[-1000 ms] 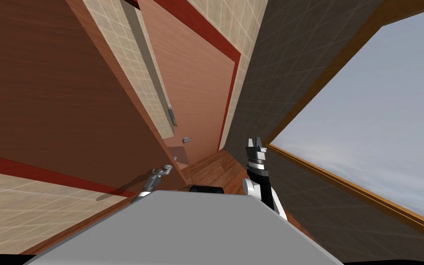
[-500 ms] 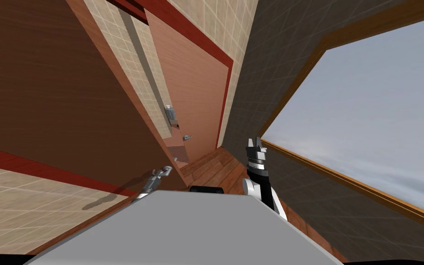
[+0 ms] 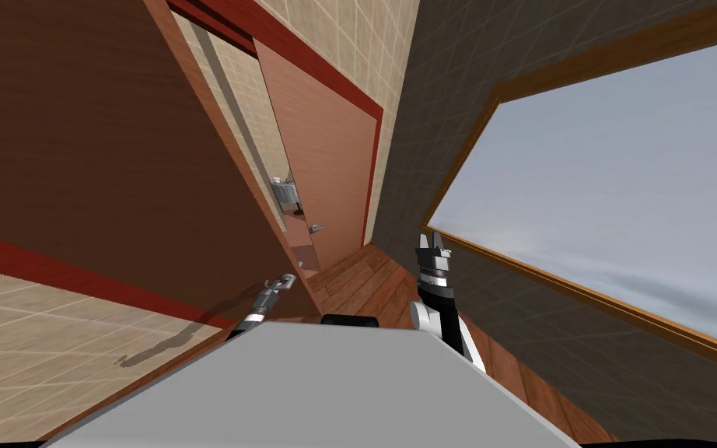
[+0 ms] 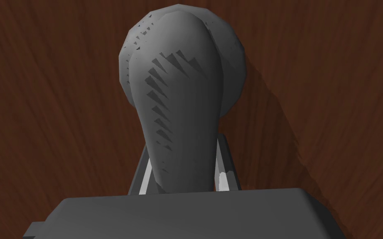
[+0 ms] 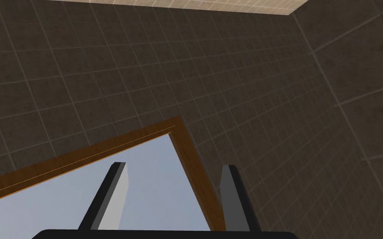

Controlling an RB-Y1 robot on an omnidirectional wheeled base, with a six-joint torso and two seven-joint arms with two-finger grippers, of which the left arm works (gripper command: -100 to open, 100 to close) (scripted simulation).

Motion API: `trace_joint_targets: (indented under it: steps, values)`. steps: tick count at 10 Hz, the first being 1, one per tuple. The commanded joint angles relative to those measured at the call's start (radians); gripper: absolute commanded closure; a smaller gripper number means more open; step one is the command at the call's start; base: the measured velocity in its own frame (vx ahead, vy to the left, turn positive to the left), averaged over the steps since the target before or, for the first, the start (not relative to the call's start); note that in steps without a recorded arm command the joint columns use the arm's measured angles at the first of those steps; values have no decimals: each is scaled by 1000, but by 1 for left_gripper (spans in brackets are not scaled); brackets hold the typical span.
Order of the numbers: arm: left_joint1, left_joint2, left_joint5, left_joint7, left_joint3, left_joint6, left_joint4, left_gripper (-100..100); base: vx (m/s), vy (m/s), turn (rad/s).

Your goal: Pull the door open

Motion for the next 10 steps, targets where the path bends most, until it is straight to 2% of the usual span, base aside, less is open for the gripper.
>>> trace_joint_targets:
  steps: [1,6,7,9,10]
  values:
    - [-29,-7,12,-12,-21,12,17,100,-233,35,-105]
    - [-133,-5,57,-40,-64,41,89,100,-217,43,-115]
    - [-133,-5,57,-40,-64,41,89,100,-119,27,-42]
    - [-172,-4,74,-50,-81,52,115,100,-134,39,-71]
    - [-181,-4,78,-53,-84,54,122,100,-153,26,-90]
